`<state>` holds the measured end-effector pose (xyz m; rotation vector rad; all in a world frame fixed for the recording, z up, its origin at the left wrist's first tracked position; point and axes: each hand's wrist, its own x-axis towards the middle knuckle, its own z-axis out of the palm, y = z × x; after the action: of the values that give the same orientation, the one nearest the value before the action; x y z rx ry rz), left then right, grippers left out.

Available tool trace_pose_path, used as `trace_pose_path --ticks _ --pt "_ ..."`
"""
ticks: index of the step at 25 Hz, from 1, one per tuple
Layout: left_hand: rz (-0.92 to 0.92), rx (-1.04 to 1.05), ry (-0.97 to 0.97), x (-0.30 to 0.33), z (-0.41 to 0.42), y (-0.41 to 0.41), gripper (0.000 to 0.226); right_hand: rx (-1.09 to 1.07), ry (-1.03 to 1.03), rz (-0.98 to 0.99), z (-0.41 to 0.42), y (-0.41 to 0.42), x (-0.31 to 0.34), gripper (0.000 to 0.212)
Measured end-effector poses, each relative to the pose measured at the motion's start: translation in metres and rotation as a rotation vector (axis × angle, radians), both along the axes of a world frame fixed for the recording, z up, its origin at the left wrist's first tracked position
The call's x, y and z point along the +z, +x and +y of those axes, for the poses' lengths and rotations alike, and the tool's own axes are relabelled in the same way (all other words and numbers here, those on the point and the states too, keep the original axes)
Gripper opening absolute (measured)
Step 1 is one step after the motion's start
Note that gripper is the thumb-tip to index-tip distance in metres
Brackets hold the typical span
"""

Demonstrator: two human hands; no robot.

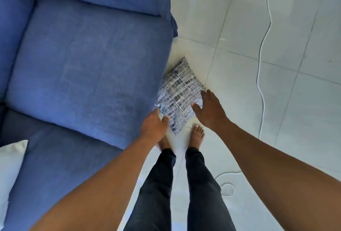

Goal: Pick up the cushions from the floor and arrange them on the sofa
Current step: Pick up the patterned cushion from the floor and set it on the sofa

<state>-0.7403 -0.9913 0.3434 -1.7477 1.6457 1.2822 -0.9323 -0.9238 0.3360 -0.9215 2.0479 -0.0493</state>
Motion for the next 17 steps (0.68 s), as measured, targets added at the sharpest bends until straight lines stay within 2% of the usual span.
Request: trace_pose_path --ticks 4,6,9,11,13,15,17 --pt "-0.086 0.156 0.107 -0.128 -0.012 -0.020 0.057 0.052 0.031 -0.019 -0.020 -0.032 -0.120 0.071" --pt "-0.085 0.244 0.133 -0.188 -0.014 -0.030 0.056 0.051 0.047 -0.017 -0.034 -0.050 -0.182 0.080" --pt "-0.079 0.483 0.146 -0.264 -0.016 -0.041 0.056 0.049 0.035 -0.014 -0.052 -0.069 -0.259 0.096" --pt "-0.069 0.670 0.125 -0.314 -0.021 -0.042 0.064 0.006 0.025 -0.042 -0.064 -0.077 -0.304 0.083" --pt "-0.044 0.842 0.102 -0.359 -0.024 -0.038 0.081 -0.066 0.010 -0.024 -0.079 -0.085 -0.352 0.068" --pt "-0.001 0.968 0.098 -0.389 -0.029 -0.036 0.094 -0.167 0.020 -0.024 -0.091 -0.089 -0.386 0.075" --pt "0.106 1.026 0.180 -0.409 -0.033 -0.041 0.099 -0.231 0.087 -0.091 -0.092 -0.086 -0.407 0.094"
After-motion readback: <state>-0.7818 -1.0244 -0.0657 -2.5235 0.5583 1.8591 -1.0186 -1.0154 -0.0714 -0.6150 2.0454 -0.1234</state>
